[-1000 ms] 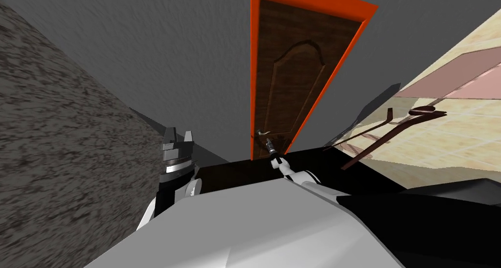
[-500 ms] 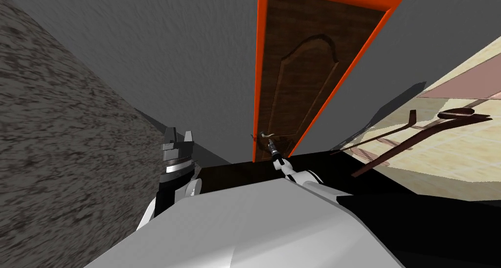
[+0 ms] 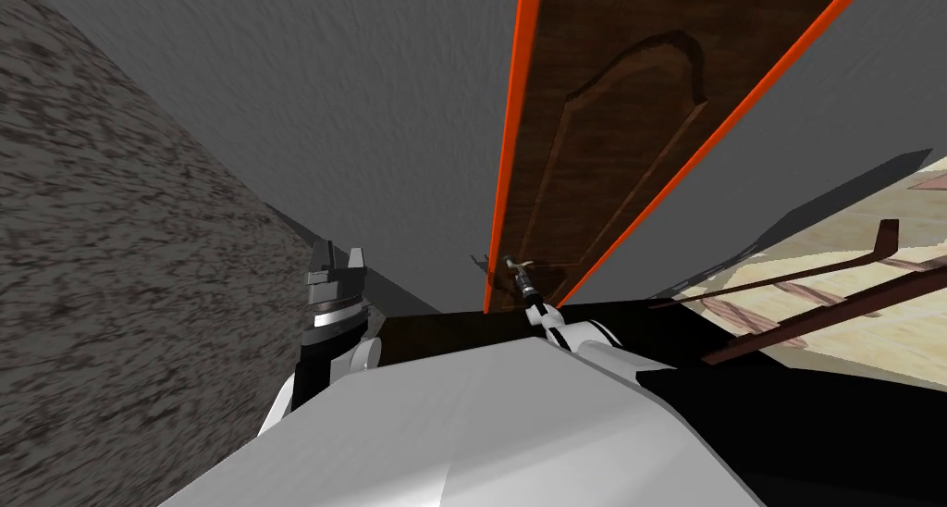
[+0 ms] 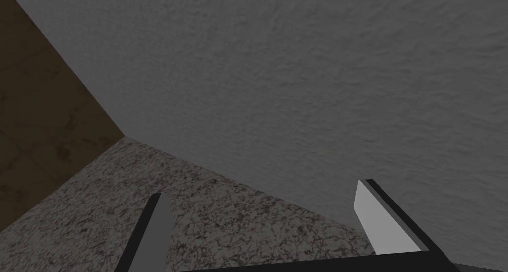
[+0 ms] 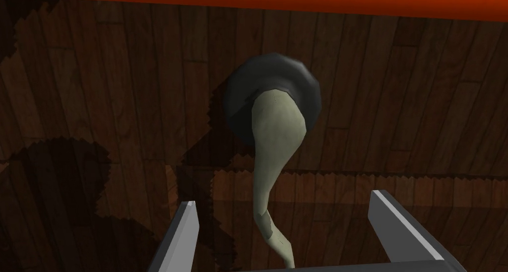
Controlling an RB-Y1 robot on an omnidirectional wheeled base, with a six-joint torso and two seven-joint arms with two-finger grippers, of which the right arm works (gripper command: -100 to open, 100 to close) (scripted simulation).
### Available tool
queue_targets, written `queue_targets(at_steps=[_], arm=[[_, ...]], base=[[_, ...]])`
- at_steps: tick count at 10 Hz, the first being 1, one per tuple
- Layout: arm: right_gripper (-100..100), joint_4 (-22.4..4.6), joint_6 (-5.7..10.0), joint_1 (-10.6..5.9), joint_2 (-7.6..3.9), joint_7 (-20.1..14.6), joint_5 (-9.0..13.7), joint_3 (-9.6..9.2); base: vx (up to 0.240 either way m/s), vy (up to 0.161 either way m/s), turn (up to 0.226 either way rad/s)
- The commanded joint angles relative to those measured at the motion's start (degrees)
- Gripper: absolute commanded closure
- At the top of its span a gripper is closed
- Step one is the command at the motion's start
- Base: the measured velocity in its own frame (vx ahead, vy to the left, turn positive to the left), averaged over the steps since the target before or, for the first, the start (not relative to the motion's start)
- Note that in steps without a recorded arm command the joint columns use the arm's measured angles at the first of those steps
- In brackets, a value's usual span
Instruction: Pull the door open
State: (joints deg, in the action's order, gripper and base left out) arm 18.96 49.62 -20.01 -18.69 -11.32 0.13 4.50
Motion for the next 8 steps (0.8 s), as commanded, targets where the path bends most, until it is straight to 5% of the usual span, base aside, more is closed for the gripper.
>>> queue_targets(at_steps=[1,2,3,5,6,8], arm=[[-100,2.86,-2.42,2.86,-0.03,-0.19,-0.01,-0.01],[-100,1.67,-2.42,3.14,-0.03,-0.19,-0.01,-0.01],[-100,5.15,-2.42,3.3,-0.03,-0.19,-0.01,-0.01],[-100,6.06,-2.42,3.3,-0.03,-0.19,-0.01,-0.01],[-100,5.86,-1.42,4.37,-1.71,-1.39,0.41,0.5],[-100,5.59,-0.84,5.0,-2.69,-2.09,0.66,0.8]], base=[[0.077,0.017,-0.029],[0.018,0.011,-0.015],[-0.015,0.005,-0.007],[-0.015,-0.001,0.005],[0.094,0.023,0.164],[0.125,0.031,0.096]])
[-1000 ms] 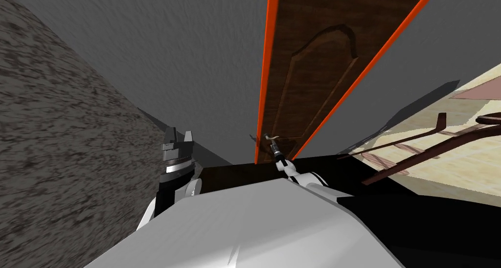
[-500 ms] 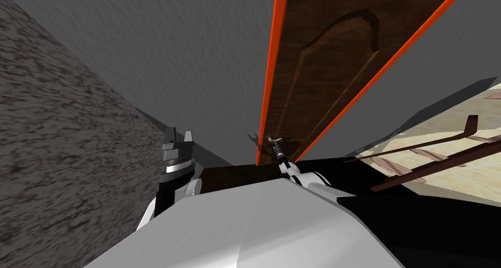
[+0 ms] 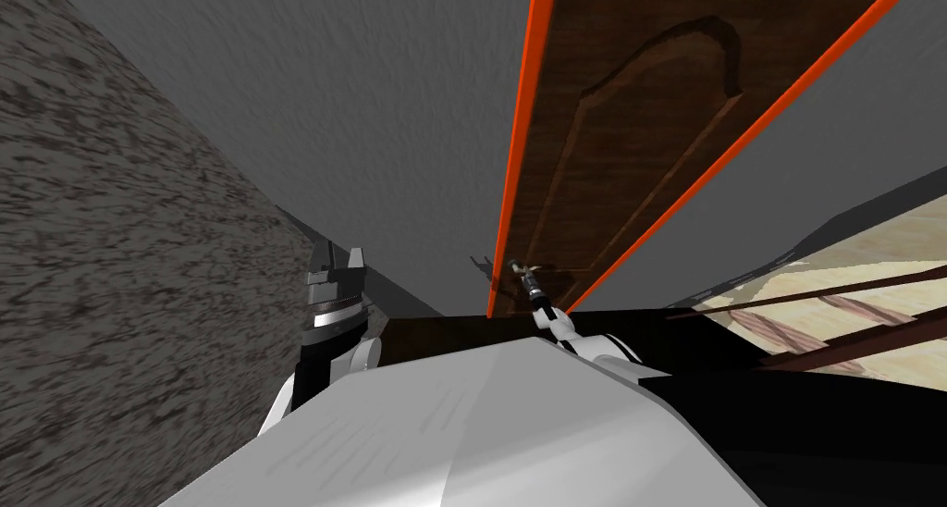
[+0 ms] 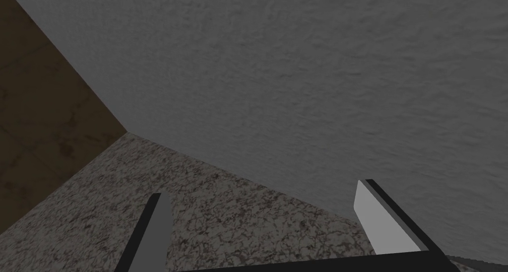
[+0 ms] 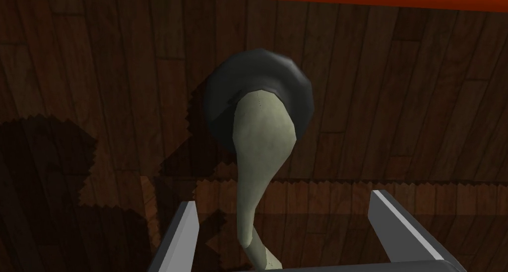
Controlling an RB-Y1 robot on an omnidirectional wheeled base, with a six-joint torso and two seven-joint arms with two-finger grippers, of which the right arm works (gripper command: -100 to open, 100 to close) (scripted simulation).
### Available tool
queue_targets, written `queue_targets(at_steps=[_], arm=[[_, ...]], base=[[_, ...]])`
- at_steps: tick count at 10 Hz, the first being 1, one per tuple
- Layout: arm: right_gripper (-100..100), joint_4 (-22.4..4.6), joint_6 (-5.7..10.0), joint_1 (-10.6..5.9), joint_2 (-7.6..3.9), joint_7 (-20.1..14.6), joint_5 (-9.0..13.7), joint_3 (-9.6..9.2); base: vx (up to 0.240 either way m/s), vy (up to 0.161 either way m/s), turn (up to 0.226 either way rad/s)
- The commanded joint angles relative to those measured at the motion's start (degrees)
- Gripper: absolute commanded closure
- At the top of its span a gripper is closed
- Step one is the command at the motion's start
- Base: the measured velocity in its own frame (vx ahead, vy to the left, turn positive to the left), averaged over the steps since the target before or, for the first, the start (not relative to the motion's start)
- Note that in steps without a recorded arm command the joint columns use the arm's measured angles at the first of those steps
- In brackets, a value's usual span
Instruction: Pull the door open
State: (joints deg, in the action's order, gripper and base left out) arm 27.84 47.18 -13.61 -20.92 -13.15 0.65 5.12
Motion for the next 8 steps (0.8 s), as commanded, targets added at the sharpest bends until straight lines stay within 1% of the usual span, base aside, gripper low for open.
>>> queue_targets(at_steps=[1,2,3,4,5,8], arm=[[-100,-2.86,1.6,-1.4,-0.45,-0.26,0.14,0.18],[-100,-3.29,1.6,-1.4,-0.45,-0.26,0.14,0.18],[-100,-3.69,2.5,-0.44,-1.96,-1.34,0.51,0.64],[-100,-3.19,1.89,-0.66,-1.44,-0.92,0.32,0.38],[100,-3.19,1.89,-0.66,-1.44,-0.92,0.32,0.38],[100,-3.19,1.89,-0.66,-1.44,-0.92,0.32,0.38]], base=[[0.126,0.027,0.041],[0.063,0.006,-0.003],[0.142,-0.006,0.138],[0.085,-0.009,0.036],[-0.017,0.001,-0.031],[-0.022,0.0,0.0]])
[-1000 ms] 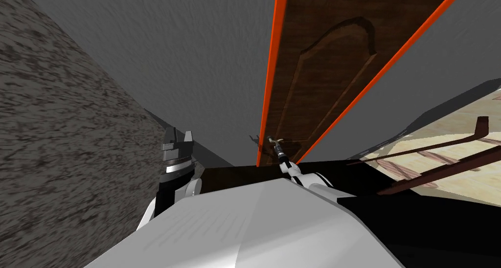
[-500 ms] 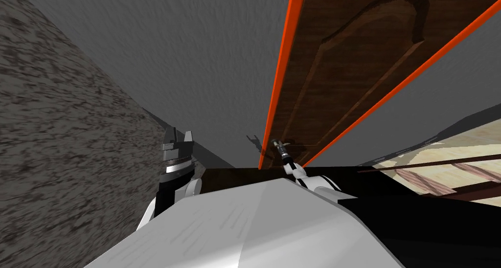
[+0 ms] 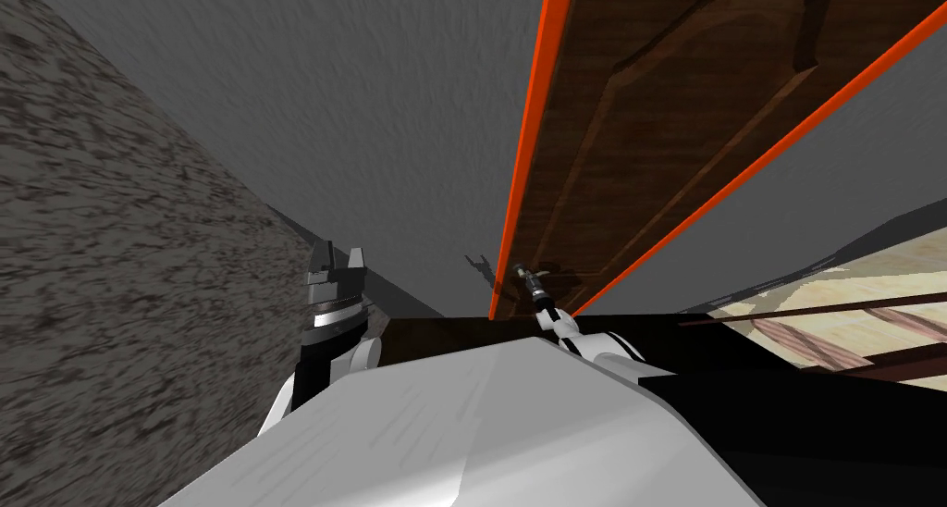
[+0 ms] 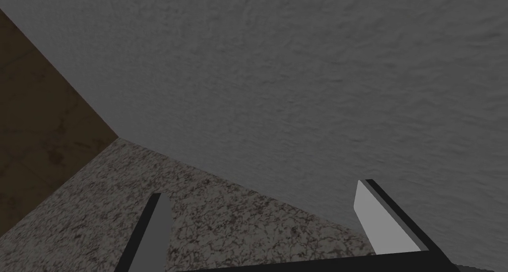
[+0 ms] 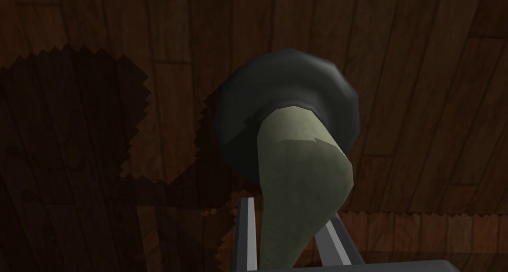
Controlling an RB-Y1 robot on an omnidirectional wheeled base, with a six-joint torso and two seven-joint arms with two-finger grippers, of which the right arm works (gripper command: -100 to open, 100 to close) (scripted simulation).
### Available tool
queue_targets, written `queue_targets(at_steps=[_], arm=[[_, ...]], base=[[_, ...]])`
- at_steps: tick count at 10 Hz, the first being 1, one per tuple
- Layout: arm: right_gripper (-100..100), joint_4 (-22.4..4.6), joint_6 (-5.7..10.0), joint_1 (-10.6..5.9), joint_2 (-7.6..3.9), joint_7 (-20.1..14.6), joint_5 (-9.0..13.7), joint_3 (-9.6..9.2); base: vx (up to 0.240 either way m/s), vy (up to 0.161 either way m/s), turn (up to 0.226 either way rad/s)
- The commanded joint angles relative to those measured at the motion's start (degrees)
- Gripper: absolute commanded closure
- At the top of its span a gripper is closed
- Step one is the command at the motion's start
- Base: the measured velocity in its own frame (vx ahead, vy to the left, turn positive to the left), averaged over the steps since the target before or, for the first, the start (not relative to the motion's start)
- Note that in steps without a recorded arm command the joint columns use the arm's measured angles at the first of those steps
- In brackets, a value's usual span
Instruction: Pull the door open
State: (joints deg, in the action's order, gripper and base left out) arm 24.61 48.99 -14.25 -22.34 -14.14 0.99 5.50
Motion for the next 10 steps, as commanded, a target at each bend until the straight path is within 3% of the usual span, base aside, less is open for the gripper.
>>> queue_targets(at_steps=[1,4,10], arm=[[100,0.04,0.09,-0.01,-0.02,0.07,-0.02,-0.01],[100,-0.03,-0.02,0.06,0.02,0.02,0.0,-0.01],[100,-0.03,-0.03,0.07,0.0,0.01,0.02,0.0]], base=[[-0.005,0.0,-0.002],[-0.072,-0.024,0.017],[-0.191,-0.021,0.006]])
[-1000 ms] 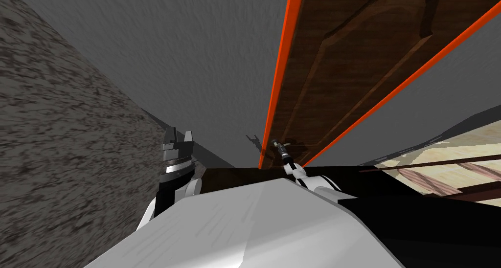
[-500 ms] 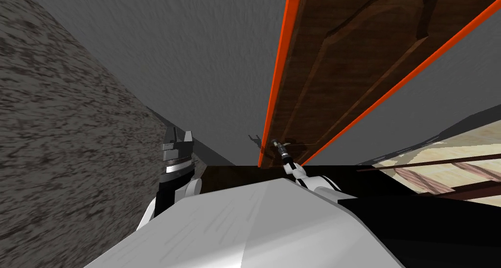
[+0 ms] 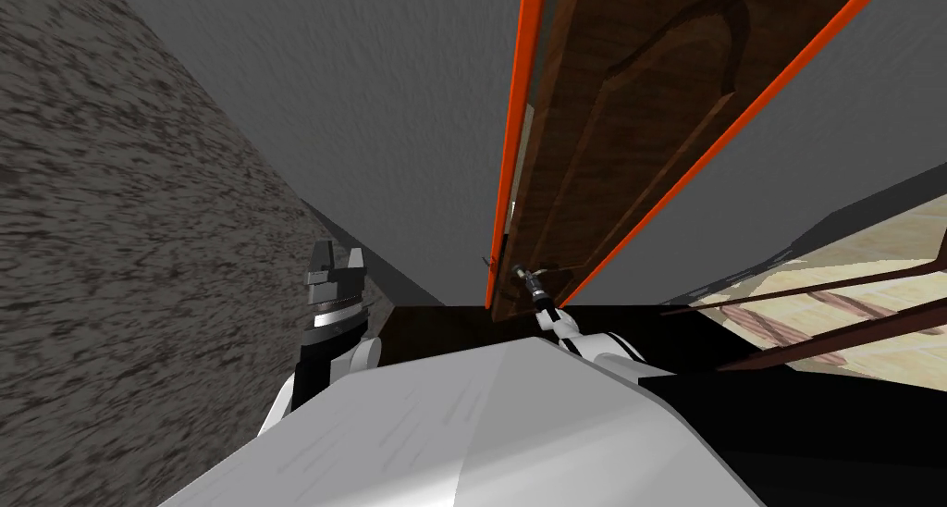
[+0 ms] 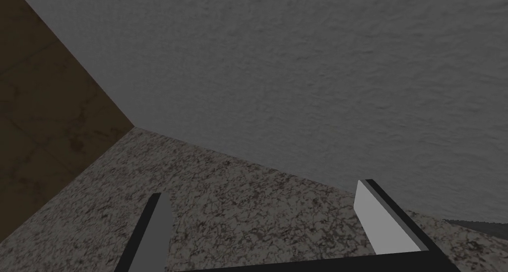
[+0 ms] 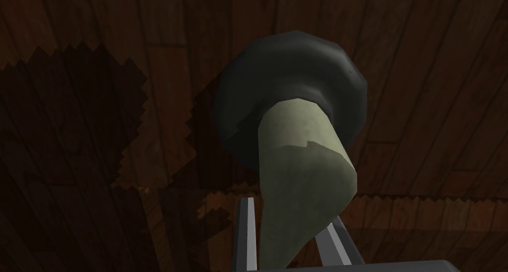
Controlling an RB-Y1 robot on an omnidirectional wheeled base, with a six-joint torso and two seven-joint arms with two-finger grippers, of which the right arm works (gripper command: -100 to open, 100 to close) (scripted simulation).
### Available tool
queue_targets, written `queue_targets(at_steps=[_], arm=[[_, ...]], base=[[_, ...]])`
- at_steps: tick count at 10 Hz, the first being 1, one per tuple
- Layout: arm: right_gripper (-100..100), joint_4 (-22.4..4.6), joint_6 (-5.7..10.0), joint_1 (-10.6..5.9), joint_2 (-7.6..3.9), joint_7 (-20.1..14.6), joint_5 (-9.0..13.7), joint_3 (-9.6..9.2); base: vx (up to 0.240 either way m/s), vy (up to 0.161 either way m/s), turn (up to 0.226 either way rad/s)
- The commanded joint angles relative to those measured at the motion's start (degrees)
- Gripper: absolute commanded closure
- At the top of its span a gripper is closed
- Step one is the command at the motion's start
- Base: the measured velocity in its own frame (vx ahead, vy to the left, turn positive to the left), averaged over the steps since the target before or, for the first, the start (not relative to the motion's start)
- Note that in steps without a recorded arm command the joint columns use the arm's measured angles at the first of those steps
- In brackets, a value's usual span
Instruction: Pull the door open
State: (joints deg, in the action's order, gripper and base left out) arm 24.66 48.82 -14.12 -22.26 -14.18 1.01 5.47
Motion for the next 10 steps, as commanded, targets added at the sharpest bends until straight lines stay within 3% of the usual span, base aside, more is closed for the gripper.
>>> queue_targets(at_steps=[1,10], arm=[[100,-0.09,0.14,-0.06,-0.08,0.06,0.01,0.03],[100,-0.09,0.12,-0.01,-0.15,0.05,0.1,0.08]], base=[[-0.227,-0.061,0.024],[-0.187,-0.034,0.011]])
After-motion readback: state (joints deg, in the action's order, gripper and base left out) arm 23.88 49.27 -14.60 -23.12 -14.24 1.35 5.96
